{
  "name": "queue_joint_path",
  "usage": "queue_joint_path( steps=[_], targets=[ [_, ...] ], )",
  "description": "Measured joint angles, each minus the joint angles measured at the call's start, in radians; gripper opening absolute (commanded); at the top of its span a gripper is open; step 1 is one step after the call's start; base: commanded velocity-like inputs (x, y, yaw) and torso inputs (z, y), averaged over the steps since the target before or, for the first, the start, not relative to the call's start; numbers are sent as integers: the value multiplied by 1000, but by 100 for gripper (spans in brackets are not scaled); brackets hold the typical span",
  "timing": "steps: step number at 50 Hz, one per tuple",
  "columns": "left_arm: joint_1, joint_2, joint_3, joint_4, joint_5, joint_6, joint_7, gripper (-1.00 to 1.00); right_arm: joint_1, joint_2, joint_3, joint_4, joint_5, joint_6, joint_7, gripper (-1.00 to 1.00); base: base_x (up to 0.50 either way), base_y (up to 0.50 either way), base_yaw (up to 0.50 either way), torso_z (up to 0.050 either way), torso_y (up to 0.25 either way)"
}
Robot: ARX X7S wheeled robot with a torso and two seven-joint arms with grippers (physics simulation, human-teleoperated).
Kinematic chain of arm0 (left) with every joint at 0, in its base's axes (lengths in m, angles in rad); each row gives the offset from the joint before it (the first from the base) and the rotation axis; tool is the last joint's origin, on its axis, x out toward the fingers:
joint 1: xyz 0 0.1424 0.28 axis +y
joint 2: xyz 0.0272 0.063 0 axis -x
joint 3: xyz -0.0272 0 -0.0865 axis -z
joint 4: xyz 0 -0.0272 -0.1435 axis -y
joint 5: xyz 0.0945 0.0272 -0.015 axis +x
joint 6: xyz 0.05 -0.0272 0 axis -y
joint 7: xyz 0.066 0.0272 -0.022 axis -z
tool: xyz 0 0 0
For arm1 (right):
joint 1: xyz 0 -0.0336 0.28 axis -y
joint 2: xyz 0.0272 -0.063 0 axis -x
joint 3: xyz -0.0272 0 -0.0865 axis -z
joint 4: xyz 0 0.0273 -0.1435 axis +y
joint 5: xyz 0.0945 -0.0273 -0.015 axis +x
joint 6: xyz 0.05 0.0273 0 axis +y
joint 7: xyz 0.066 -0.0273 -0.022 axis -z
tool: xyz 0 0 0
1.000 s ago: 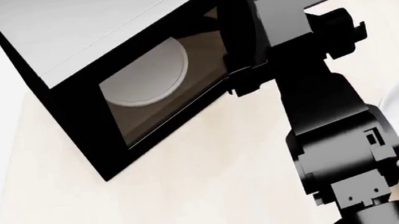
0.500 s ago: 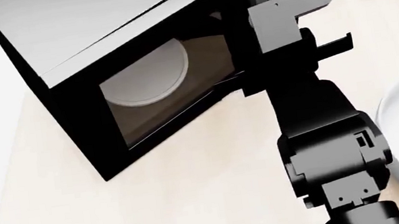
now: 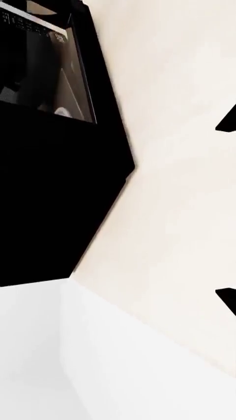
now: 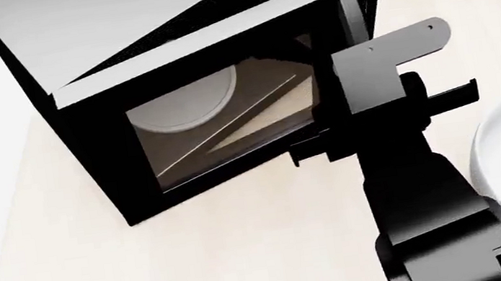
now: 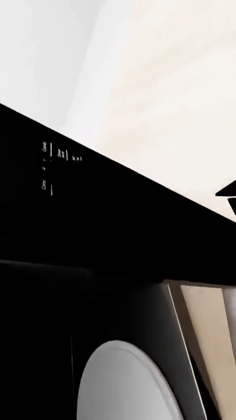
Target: Open the microwave.
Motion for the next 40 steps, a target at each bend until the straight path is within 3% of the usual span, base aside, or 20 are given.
queue_joint_path(
  steps=[40],
  targets=[
    [1,-15,0,18,-43,-5,-11,100,-288,86,44,-478,9,160,112,-100,-1,1,3,1,4]
  ],
)
